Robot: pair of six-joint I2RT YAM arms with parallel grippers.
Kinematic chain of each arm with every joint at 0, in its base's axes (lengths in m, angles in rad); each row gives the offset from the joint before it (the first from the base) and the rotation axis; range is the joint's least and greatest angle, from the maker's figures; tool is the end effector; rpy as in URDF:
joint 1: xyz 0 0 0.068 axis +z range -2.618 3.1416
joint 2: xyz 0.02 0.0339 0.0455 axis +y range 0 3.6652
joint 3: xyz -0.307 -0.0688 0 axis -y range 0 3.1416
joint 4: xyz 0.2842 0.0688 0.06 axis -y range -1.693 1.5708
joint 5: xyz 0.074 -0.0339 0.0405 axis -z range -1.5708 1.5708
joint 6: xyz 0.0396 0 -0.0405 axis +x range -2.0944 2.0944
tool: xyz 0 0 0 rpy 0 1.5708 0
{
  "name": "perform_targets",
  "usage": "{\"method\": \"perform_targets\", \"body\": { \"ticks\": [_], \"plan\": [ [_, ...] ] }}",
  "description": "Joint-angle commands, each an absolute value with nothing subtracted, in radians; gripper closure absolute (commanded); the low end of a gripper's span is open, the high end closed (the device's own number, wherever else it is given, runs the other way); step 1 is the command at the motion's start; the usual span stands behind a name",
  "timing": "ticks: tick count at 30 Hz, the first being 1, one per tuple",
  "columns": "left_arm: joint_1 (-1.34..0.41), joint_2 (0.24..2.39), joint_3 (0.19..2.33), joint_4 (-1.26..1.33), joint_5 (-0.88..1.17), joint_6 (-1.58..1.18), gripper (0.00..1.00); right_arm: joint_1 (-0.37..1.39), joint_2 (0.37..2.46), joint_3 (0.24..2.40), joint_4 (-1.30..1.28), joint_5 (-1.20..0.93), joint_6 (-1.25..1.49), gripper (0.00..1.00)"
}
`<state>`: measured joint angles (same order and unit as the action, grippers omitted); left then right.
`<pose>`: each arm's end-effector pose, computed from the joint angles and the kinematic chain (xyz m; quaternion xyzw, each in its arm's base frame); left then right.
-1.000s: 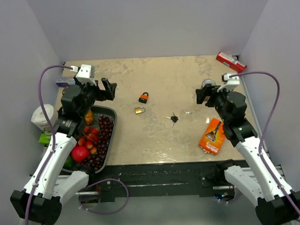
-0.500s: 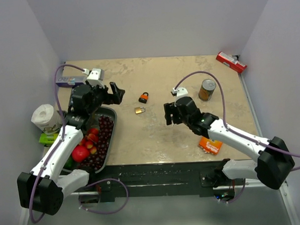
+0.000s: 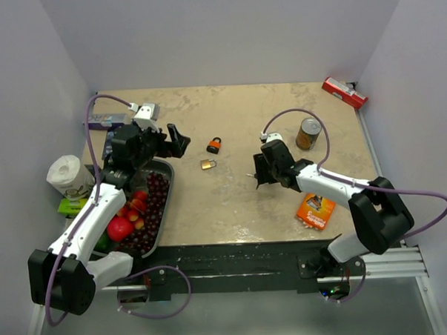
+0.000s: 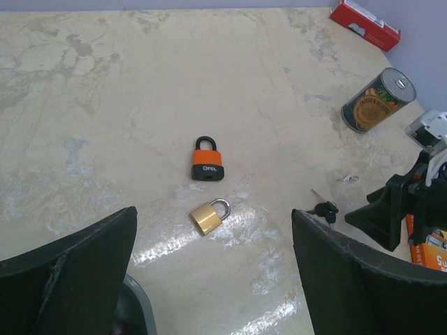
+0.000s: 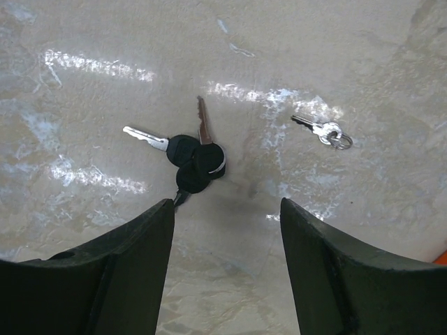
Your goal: Unlock with the key
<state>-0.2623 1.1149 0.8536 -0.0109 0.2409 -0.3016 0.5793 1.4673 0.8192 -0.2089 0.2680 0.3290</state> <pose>0.2711 -0.0826 0.3435 0.0571 0.7920 -0.2589 0.5499 0.2773 0.1689 0.2103 -0.0696 0.9271 0.0394 0.3661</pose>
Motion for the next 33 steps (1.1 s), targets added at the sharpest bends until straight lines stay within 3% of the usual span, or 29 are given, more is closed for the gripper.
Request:
{"method": "perform_targets", "body": {
  "ticks": [1, 7, 14, 33],
  "plan": [
    [-0.262, 1.104, 0.874, 0.008, 0.261, -0.31, 0.04, 0.583, 1.482, 0.864, -0.121, 0.189, 0.295, 0.36],
    [-0.262, 1.117, 0.876, 0.008, 0.284, -0.318, 0.04, 0.583, 1.534, 0.891, -0.114, 0.184, 0.284, 0.41],
    [-0.261, 1.112, 0.87, 0.012, 0.294, -0.328, 0.04, 0.583, 1.603, 0.902, -0.103, 0.196, 0.288, 0.54],
    [-0.262, 1.121, 0.87, 0.006, 0.288, -0.318, 0.05, 0.563, 1.661, 0.862, -0.035, 0.23, 0.31, 0.65]
  ]
}}
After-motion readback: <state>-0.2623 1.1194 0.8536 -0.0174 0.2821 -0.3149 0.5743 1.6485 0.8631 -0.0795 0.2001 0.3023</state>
